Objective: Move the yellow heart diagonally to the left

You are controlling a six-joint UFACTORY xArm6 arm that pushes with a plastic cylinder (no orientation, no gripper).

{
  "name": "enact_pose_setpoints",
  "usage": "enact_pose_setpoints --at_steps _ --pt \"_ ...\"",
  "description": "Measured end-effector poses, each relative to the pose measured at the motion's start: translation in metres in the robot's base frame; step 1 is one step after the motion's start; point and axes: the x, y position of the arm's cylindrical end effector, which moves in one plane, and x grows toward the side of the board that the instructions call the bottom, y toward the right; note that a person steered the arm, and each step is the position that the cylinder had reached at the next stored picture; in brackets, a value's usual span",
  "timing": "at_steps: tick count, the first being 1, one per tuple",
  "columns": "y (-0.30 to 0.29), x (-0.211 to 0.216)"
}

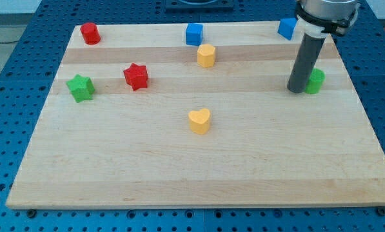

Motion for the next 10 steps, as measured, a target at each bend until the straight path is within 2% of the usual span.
enact_pose_setpoints --at_steps 2,4,7,10 --pt "-0.042 0.009" --pt "-0.102 0.055" --pt "-0.218 0.085" --pt "-0.255 0.141"
